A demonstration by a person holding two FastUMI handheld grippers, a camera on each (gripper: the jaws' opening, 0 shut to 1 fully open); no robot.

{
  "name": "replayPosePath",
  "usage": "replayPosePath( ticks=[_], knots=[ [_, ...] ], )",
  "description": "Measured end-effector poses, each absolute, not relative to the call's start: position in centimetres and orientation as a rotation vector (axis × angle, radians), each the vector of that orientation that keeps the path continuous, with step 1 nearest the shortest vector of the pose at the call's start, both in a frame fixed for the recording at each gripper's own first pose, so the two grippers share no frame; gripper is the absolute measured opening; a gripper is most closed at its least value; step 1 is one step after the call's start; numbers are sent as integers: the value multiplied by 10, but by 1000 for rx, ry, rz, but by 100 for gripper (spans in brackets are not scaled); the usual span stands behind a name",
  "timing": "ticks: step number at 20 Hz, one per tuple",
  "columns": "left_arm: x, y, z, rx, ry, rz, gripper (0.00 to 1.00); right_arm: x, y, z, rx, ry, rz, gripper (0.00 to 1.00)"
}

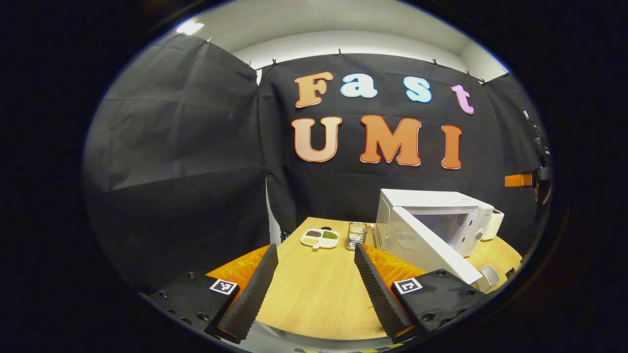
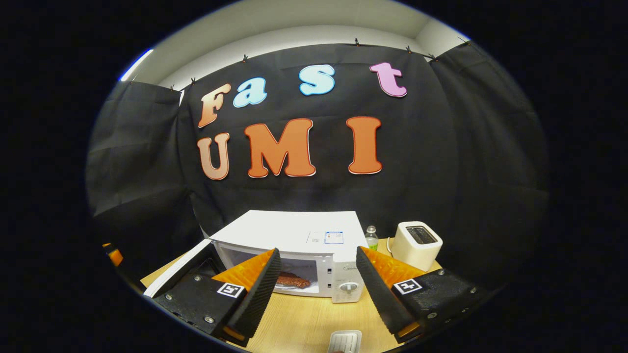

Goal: Open the microwave oven with the left hand, put the food in, and close the microwave oven.

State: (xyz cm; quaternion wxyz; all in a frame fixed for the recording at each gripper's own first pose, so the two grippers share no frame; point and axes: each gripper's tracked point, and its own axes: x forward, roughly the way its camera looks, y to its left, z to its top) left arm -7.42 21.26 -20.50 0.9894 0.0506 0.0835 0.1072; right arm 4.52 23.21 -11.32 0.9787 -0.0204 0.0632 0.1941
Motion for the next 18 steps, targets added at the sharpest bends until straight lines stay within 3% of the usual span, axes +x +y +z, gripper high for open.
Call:
replayPosePath(
  ticks=[2,6,7,9,14,18],
  knots=[
    [-75,201,-212,93,171,190,98,37,215,-100,-65,111,368,95],
    [-68,194,-231,80,194,164,62,26,191,-78,-76,75,324,95],
    [-68,194,-236,90,195,177,51,25,186,-75,-80,68,312,95],
    [-68,195,-243,100,189,180,7,20,180,-68,-87,58,296,95],
    [-60,168,-266,111,204,80,2,11,164,-48,-96,31,268,95],
    [-53,146,-284,100,240,30,4,7,157,-41,-73,17,262,95]
  ],
)
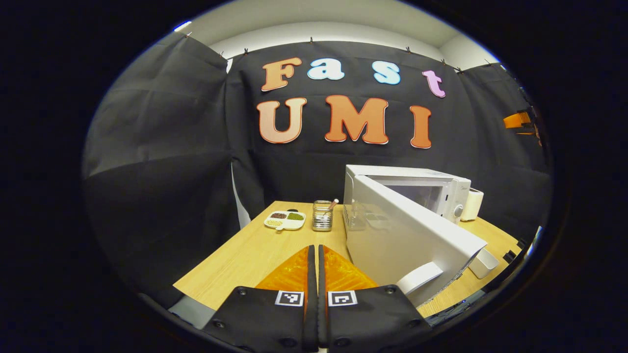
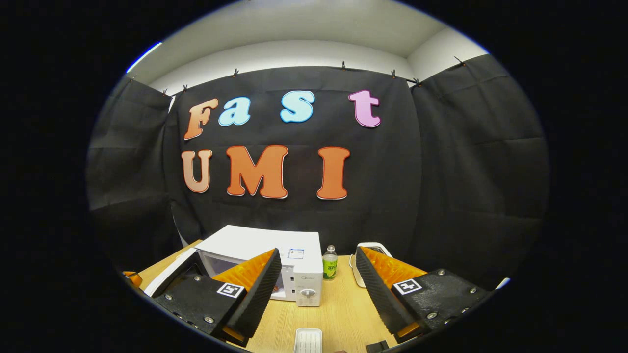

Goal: Open the microwave oven with the left hand, put the food in, and close the microwave oven.

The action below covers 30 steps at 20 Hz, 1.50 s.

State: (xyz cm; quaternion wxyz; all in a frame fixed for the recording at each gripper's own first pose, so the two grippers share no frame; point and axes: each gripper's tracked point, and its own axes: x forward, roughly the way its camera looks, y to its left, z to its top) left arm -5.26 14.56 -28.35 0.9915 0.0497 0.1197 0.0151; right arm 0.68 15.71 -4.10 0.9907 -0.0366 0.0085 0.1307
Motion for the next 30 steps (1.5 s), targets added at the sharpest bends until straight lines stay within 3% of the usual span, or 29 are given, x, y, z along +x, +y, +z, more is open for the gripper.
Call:
replayPosePath(
  ticks=[2,3,18,30],
  knots=[
    [-49,128,-288,90,250,-2,4,7,151,-43,-68,21,253,100],
    [-47,117,-289,93,254,-26,4,6,150,-43,-62,21,251,95],
    [-14,-7,-292,127,289,-304,4,4,85,-55,-52,39,137,95],
    [28,-79,-301,115,304,-447,4,-3,26,-59,-68,54,9,95]
  ],
)
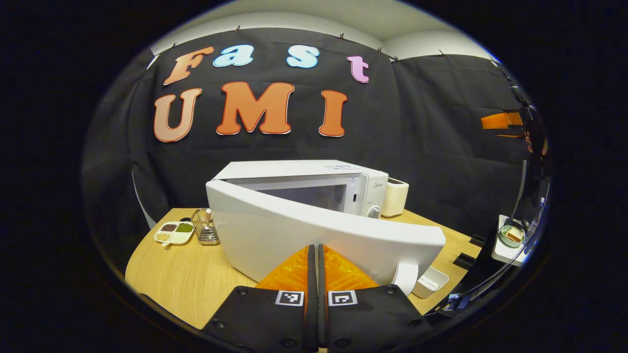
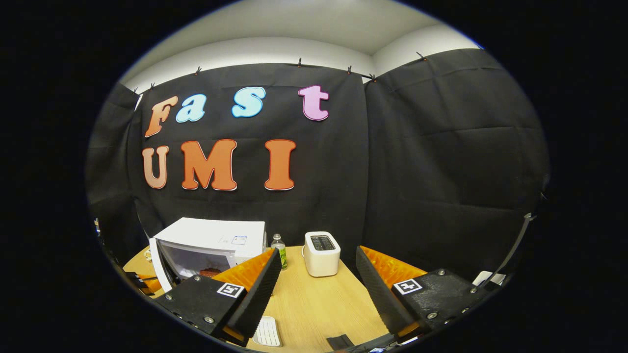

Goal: Open the microwave oven with the left hand, put the food in, and close the microwave oven.

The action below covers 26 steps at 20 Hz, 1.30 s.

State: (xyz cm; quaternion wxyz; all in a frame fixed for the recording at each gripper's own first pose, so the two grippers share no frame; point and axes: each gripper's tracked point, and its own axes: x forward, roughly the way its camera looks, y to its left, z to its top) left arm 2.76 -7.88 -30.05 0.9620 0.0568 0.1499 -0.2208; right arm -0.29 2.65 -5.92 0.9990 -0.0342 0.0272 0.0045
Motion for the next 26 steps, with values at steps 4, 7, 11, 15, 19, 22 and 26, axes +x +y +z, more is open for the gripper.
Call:
replayPosePath(
  ticks=[4,7,11,15,19,22,26],
  knots=[
    [56,-94,-295,132,276,-445,4,0,15,-60,-71,59,-22,95],
    [79,-101,-297,137,267,-427,4,4,7,-64,-67,69,-50,95],
    [105,-114,-304,140,277,-435,2,11,-9,-69,-65,81,-96,95],
    [126,-124,-310,159,269,-426,4,20,-21,-71,-57,91,-140,95],
    [149,-126,-315,173,257,-384,4,28,-26,-78,-41,105,-173,95],
    [167,-124,-317,173,244,-315,4,30,-24,-84,-49,128,-177,95],
    [177,-123,-319,205,218,-232,4,35,-21,-83,-74,137,-185,95]
  ],
)
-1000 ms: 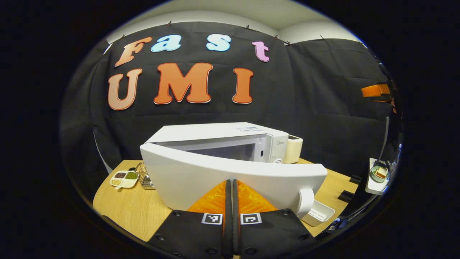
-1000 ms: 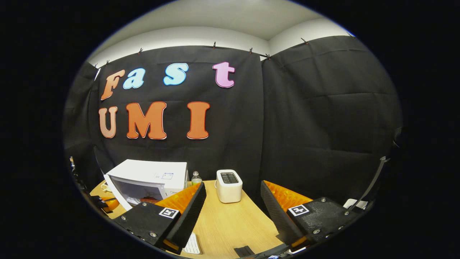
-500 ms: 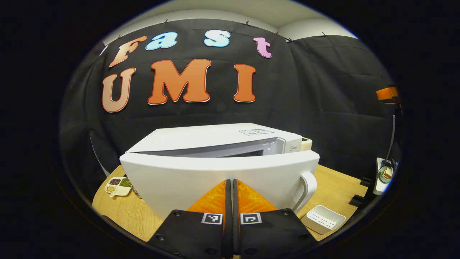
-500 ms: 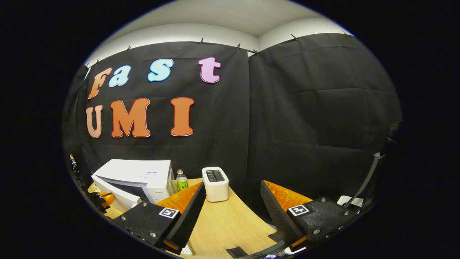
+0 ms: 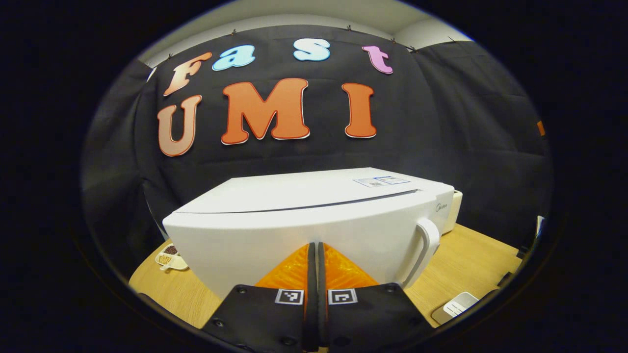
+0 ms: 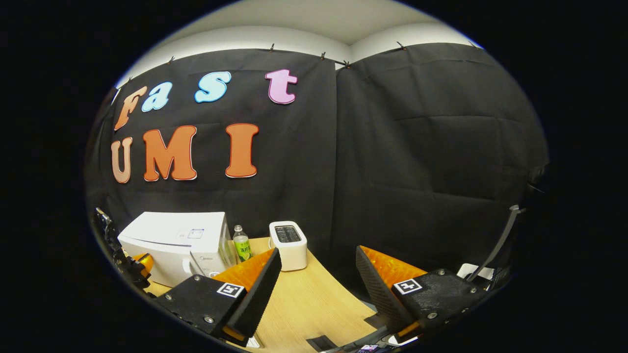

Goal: Open the microwave oven with the left hand, put the food in, and close the microwave oven.

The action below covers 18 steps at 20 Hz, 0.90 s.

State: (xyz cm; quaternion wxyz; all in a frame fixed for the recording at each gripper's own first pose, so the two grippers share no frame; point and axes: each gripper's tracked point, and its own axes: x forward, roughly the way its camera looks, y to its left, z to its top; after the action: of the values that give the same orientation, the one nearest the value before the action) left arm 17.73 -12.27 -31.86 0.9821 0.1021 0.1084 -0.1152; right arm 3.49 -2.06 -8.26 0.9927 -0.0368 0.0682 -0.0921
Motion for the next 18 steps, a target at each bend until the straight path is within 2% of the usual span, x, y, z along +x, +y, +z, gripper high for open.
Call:
replayPosePath(
  ticks=[8,9,12,17,18],
  knots=[
    [180,-119,-322,119,258,-160,2,35,-17,-78,-80,139,-179,95],
    [183,-122,-320,133,256,-170,5,34,-15,-78,-79,139,-175,95],
    [182,-125,-320,154,300,-231,4,27,-12,-80,-79,147,-160,95],
    [165,-100,-263,87,281,-229,4,19,0,-73,-87,127,-114,95],
    [161,-92,-250,80,275,-225,1,19,2,-71,-86,119,-105,95]
  ],
)
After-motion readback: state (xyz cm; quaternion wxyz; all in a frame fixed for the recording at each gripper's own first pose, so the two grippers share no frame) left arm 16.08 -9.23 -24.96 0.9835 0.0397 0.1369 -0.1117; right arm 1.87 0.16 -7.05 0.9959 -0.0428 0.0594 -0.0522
